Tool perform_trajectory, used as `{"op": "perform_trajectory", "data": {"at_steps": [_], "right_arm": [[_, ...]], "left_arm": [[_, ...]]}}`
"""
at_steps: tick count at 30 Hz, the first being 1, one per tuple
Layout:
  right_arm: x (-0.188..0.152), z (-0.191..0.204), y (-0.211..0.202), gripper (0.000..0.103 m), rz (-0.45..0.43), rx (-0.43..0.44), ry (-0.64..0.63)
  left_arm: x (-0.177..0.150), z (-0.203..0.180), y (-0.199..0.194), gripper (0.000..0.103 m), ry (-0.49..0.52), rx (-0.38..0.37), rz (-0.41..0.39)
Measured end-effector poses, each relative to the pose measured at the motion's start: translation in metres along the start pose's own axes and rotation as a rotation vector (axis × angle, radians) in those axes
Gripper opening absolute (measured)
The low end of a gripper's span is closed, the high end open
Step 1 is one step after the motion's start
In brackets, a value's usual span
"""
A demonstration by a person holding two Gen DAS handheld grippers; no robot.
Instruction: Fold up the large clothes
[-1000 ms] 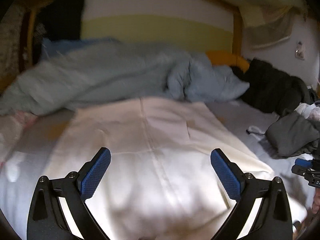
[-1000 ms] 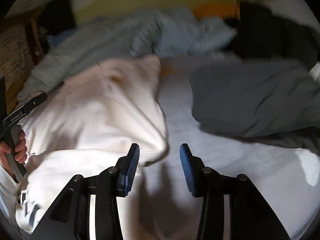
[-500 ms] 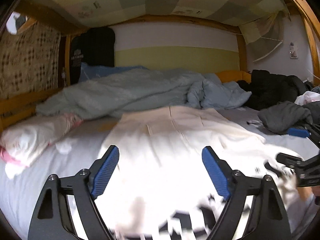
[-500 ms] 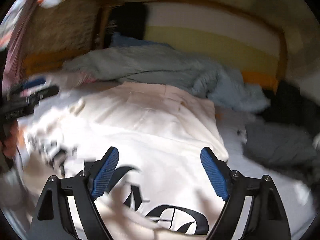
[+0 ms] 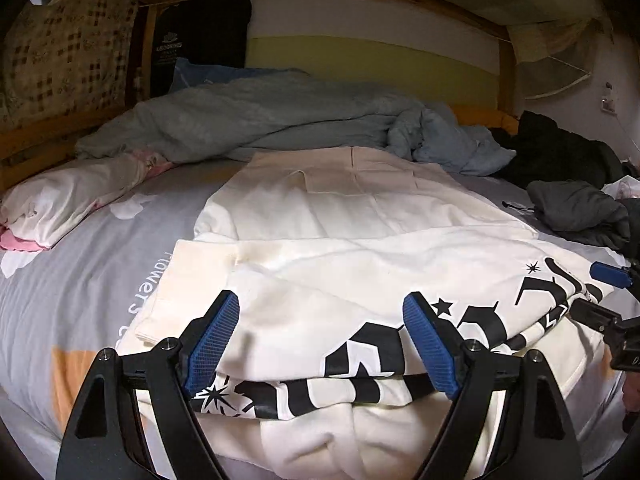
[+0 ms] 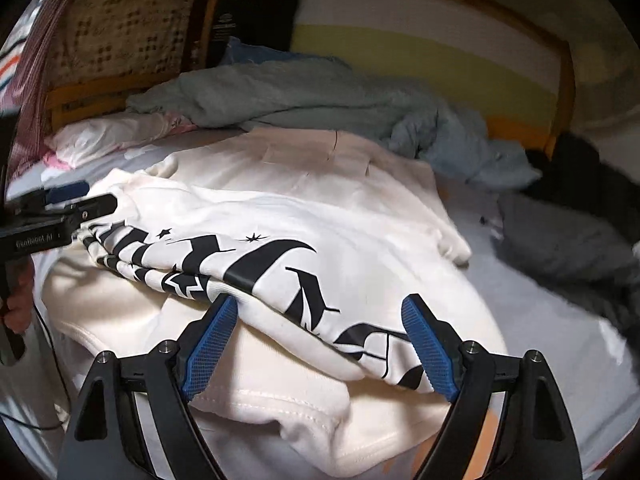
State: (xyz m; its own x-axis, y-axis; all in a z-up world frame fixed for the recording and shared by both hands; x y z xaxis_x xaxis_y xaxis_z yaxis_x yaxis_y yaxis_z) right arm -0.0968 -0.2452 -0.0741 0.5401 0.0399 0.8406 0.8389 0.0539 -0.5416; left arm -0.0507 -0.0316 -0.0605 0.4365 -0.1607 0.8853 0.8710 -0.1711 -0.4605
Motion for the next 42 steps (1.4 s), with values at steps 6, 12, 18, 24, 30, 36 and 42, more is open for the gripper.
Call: {"op": "perform_trajectory", "data": {"at_steps": [6, 12, 18, 24, 30, 36, 42], "right_arm": [[0.002, -0.003, -0.004, 0.086, -0.011, 0.0, 0.005], [0.004, -0.013, -0.013, 0.086, -0.028, -0.003, 0.052], [-0.006, 0.021, -0.046, 0.091, -0.193, 0.021, -0.156], [-0.061, 0.074, -0.026, 0.092, -0.17, -0.116, -0.615], [-0.079, 0.052, 0.009, 0.092, -0.075, -0.327, -0.726], [-0.031, 0.012, 0.024, 0.066, -0.074, -0.405, -0.512], [0.058, 0.002, 0.011, 0.029, -0.007, -0.152, -0.186]], "left_arm": [[-0.004, -0.005, -0.002, 0.083, 0.024, 0.009, 0.015], [0.003, -0.024, -0.021, 0.083, 0.065, -0.044, -0.066], [0.005, -0.053, -0.048, 0.092, 0.216, 0.047, -0.202], [0.008, -0.049, -0.048, 0.097, 0.226, 0.125, -0.236], [-0.03, -0.038, -0.035, 0.099, 0.326, 0.116, -0.017], [-0.041, -0.027, -0.045, 0.099, 0.283, 0.061, -0.012], [-0.04, -0.039, -0.044, 0.099, 0.344, 0.048, -0.044]]}}
Point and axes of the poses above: each gripper's, at about its wrist camera, not at the fingertips, and y roughly the way its jaws point, z to its left, x to its top, the point moved 8 cm from there along y, roughly the way its jaws point, and after that the axes turned 8 degrees about y, right-handed, at the moved point
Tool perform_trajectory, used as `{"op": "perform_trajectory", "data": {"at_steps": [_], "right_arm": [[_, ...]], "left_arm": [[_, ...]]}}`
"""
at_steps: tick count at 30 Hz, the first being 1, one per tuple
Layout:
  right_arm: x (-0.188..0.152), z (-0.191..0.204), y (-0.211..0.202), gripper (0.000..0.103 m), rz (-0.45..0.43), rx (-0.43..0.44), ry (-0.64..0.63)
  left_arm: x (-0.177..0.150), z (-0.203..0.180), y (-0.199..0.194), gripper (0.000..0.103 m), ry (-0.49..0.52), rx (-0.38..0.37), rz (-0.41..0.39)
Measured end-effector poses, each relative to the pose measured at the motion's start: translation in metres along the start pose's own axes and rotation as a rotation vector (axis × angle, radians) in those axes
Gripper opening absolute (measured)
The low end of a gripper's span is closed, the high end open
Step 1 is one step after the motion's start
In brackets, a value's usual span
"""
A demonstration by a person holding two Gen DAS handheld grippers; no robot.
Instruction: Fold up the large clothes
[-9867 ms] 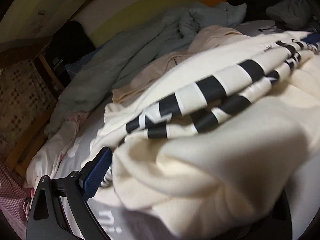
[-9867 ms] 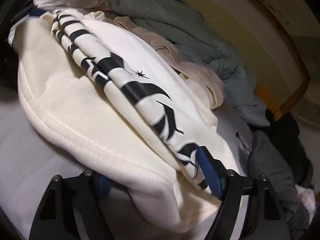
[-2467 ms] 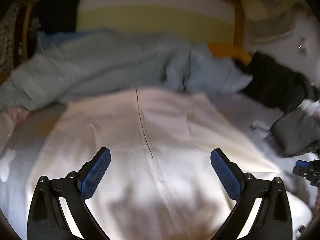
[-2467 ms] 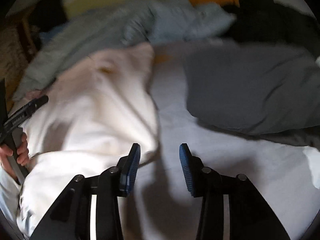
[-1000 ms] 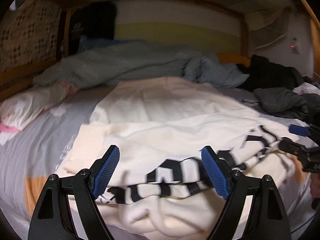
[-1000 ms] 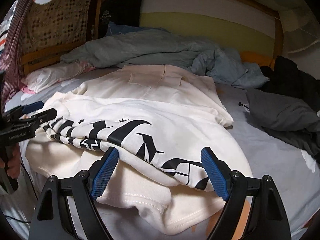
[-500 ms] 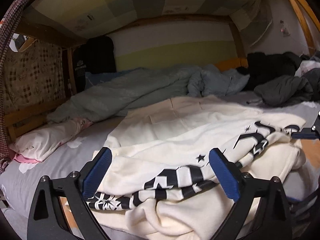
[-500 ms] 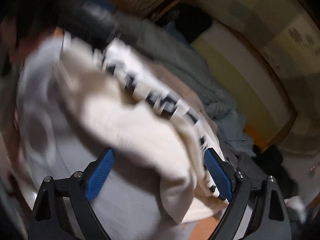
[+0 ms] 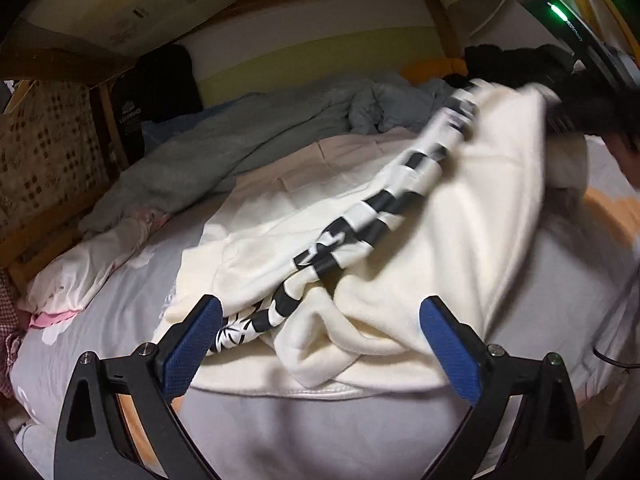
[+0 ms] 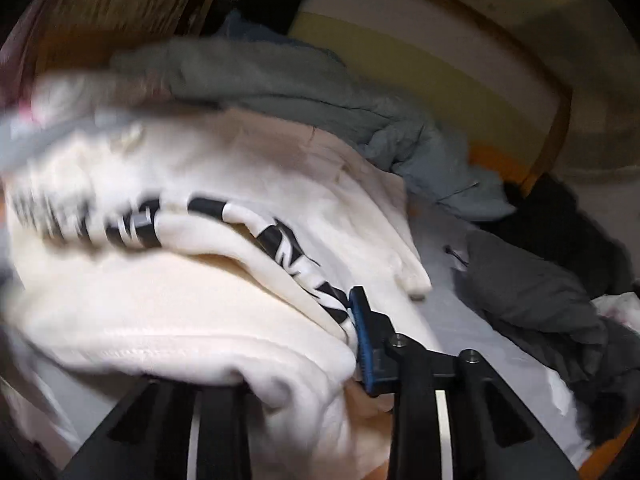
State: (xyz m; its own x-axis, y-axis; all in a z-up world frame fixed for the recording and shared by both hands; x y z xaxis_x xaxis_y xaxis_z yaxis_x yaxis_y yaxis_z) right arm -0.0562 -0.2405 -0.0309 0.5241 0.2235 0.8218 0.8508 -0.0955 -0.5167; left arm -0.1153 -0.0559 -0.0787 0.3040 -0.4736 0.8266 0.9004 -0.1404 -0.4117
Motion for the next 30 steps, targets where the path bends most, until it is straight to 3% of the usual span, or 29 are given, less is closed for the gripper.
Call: {"op": "perform_trajectory", "data": {"at_steps": [4, 8, 9, 12, 14, 15, 18, 20, 22, 25, 28, 30], "right_arm": [[0.043, -0.004, 0.004, 0.029, -0.015, 0.004, -0.025], [0.077, -0.023, 0.03, 0.029, 0.055, 0.071, 0.052], [0.081, -0.028, 0.036, 0.029, 0.076, 0.092, 0.068], [0.089, -0.034, 0.047, 0.029, 0.098, 0.126, 0.055], [0.09, -0.032, 0.053, 0.029, 0.104, 0.132, 0.001], [0.09, -0.029, 0.054, 0.029, 0.108, 0.135, -0.015], [0.098, -0.029, 0.067, 0.031, 0.135, 0.142, -0.062], [0.111, -0.037, 0.082, 0.045, 0.137, 0.113, -0.101], [0.131, -0.05, 0.102, 0.068, 0.105, 0.067, -0.163], [0.157, -0.066, 0.133, 0.07, 0.098, 0.028, -0.183], [0.181, -0.087, 0.157, 0.07, 0.044, -0.105, -0.184], [0.193, -0.106, 0.161, 0.07, -0.013, -0.199, -0.162]], "left_arm": [[0.0, 0.003, -0.006, 0.103, -0.047, -0.067, -0.013], [-0.004, -0.01, 0.002, 0.103, 0.03, -0.051, 0.027], [-0.006, -0.014, 0.008, 0.103, 0.072, -0.021, 0.048], [-0.003, -0.003, 0.04, 0.103, 0.156, 0.182, 0.114], [0.008, 0.02, 0.061, 0.096, 0.054, 0.216, 0.155], [0.017, 0.03, 0.071, 0.095, 0.005, 0.163, 0.154], [0.052, 0.068, 0.085, 0.095, -0.044, 0.154, 0.088], [0.075, 0.088, 0.1, 0.096, -0.041, 0.123, 0.077], [0.095, 0.106, 0.125, 0.096, -0.018, 0.117, 0.108], [0.122, 0.124, 0.16, 0.096, 0.022, 0.174, 0.105], [0.15, 0.156, 0.192, 0.096, 0.007, 0.301, 0.074], [0.163, 0.172, 0.2, 0.096, -0.06, 0.259, 0.052]]}}
Point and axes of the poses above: each gripper's, at about its wrist camera, not at the fingertips, and y roughly the way its jaws point, z to its left, x to its top, the point moved 8 cm from there along y, roughly the way its jaws point, and after that the axes turned 8 degrees about y, right-handed, at the moved point
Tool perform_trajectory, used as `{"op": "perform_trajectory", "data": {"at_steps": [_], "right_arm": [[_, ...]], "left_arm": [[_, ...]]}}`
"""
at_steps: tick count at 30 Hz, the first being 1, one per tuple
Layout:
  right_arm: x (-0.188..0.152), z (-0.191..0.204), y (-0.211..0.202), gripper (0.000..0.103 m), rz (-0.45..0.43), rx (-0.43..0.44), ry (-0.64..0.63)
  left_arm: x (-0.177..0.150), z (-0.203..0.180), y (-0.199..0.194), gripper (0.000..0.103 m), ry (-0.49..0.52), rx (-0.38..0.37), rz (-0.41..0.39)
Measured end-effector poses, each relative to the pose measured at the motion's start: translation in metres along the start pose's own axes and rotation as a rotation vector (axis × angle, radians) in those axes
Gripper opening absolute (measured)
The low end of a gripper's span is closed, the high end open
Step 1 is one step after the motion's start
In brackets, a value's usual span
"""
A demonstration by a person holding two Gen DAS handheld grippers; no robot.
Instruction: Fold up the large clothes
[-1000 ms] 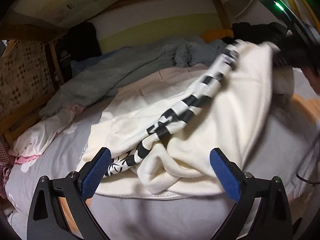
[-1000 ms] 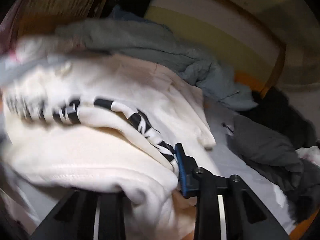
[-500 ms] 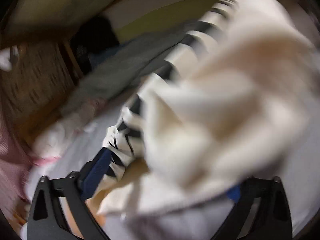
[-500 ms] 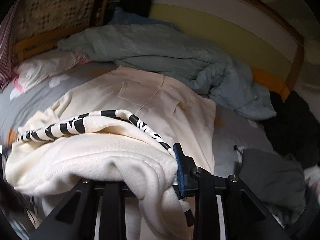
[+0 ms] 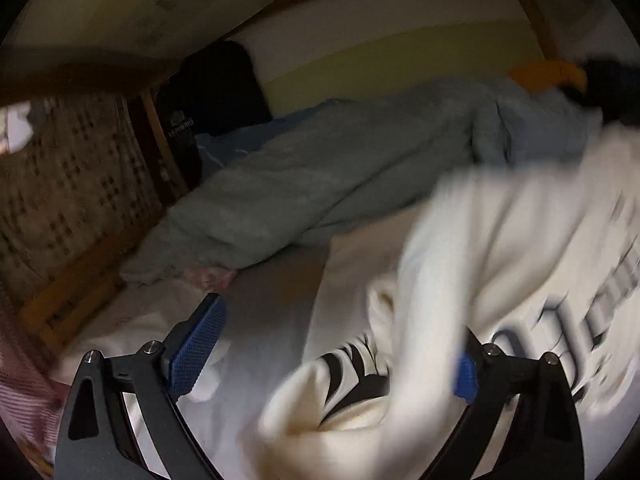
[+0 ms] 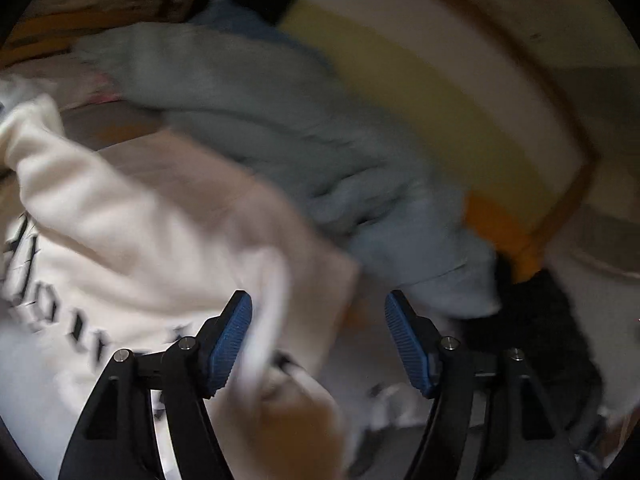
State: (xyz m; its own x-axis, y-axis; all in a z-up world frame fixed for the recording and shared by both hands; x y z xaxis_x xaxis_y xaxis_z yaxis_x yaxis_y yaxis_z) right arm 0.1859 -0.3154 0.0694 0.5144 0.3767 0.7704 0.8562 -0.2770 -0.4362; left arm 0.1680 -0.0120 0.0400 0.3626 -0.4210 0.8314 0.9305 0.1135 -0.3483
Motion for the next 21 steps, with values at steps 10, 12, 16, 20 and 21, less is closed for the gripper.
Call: {"op": "perform_trajectory", "data": {"at_steps": [10, 12, 16, 20, 21], "right_arm": [[-0.125, -0.003, -0.001, 0.079, 0.277, 0.387, 0.354], [-0.155, 0.003, 0.018, 0.079, 0.369, 0.462, 0.459], [-0.186, 0.012, 0.053, 0.02, 0.467, 0.645, 0.696], [-0.18, -0.002, 0.041, 0.009, 0.38, 0.494, 0.734], [-0.17, -0.012, 0.024, 0.008, 0.317, 0.443, 0.714]], "left_arm": [[-0.069, 0.033, 0.009, 0.1, -0.11, -0.196, 0.144], [-0.102, 0.031, 0.025, 0.1, -0.179, -0.224, 0.247], [-0.137, 0.026, 0.049, 0.064, -0.375, -0.349, 0.343], [-0.119, 0.035, 0.045, 0.014, -0.424, -0.329, 0.273], [-0.104, 0.042, 0.035, 0.014, -0.419, -0.297, 0.213]]}}
Point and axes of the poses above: each gripper's, at about its wrist camera, not at the fingertips, and y roughly the way its jaws point, z to its left, x to its top, the point moved 8 cm from there along y, roughly the way its jaws point, and after that the axes turned 8 degrees about y, right-handed, at the moved point
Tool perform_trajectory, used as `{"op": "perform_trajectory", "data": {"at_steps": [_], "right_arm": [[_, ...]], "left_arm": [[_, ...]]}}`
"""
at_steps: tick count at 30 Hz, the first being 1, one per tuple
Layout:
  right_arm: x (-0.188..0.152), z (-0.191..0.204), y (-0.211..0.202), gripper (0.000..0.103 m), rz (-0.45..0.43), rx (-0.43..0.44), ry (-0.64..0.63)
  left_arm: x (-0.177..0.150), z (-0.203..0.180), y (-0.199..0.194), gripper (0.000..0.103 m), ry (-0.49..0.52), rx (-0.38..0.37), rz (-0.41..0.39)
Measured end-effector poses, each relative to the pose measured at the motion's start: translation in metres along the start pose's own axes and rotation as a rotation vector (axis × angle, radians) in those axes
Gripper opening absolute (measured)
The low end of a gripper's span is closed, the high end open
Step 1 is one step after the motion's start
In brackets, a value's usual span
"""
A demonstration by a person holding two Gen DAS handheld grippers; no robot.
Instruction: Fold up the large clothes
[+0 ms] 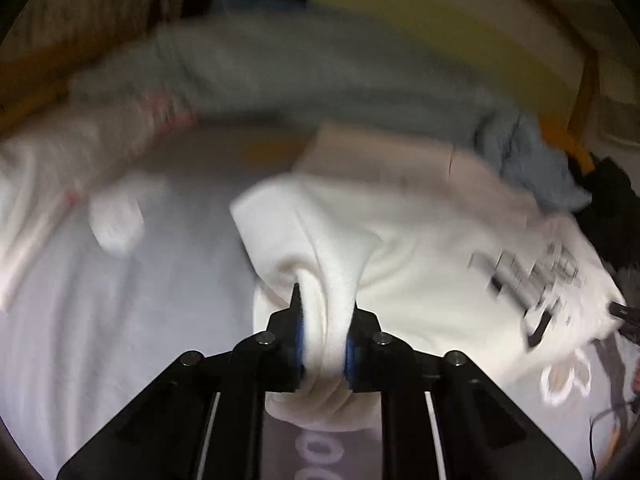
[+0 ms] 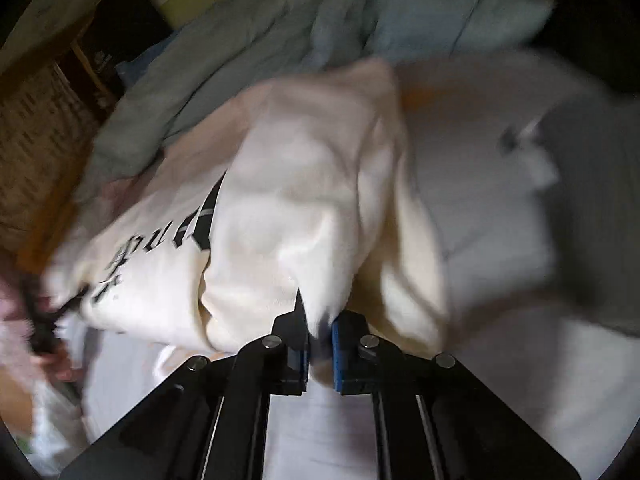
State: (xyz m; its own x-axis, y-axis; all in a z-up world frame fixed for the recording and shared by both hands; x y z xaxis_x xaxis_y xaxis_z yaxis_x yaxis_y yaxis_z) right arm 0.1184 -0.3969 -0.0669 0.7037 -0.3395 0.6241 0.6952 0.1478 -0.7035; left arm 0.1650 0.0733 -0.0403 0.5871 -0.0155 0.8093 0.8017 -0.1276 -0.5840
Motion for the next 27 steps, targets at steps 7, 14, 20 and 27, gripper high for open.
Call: {"op": "perform_trajectory", "data": {"at_steps": [7, 14, 20, 27], "right_arm": [[-0.033, -0.039, -0.016, 0.007, 0.0, -0.253, -0.016], [-0.052, -0.05, -0.016, 0.007, 0.004, -0.309, -0.045], [-0.046, -0.013, -0.07, 0.057, -0.24, -0.413, -0.272], [-0.081, 0.001, -0.051, 0.071, -0.041, -0.392, -0.391]], "left_arm": [[0.038, -0.011, 0.027, 0.015, 0.201, 0.133, -0.029], [0.0, 0.039, 0.044, 0.018, 0.139, 0.207, 0.051], [0.02, 0.01, -0.052, 0.047, 0.269, 0.122, -0.149], [-0.048, -0.026, -0.024, 0.068, 0.442, 0.164, 0.097]]}}
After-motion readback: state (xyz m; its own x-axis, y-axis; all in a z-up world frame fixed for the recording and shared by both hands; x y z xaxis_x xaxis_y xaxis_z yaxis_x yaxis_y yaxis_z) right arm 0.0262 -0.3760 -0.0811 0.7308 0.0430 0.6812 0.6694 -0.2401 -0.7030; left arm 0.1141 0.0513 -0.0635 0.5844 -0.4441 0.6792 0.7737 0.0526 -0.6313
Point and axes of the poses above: each gripper's, at about its wrist camera, not at the fingertips, and y roughly the way its jaws point, z to its left, x to its top, the point moved 8 cm from there along y, roughly the way its jaws point, and after that the axes turned 8 degrees about y, right-handed, at the moved point
